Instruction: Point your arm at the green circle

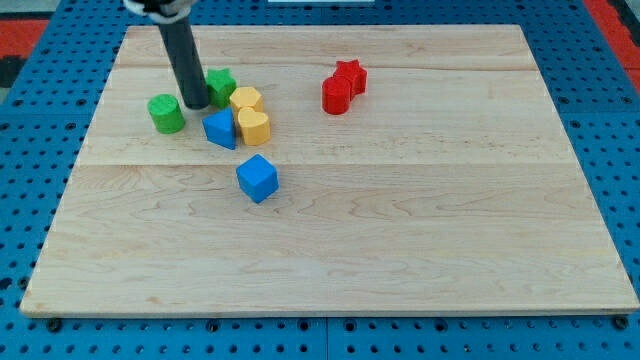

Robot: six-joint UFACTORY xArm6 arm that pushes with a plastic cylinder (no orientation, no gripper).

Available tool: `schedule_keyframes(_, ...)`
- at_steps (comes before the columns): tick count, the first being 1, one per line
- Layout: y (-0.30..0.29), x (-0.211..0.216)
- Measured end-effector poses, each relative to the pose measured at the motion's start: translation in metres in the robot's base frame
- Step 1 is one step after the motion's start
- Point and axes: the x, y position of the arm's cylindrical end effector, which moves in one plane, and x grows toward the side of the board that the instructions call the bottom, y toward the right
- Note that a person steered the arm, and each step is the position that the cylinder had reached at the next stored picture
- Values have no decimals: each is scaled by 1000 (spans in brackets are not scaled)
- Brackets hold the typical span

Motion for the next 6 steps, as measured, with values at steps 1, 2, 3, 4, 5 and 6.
schedule_keyframes(1, -24, -16)
schedule_keyframes(2, 6, -32)
schedule_keyframes(3, 109, -32)
schedule_keyframes(4, 99, -23)
schedule_keyframes(5, 21, -13)
schedule_keyframes(6, -66, -16)
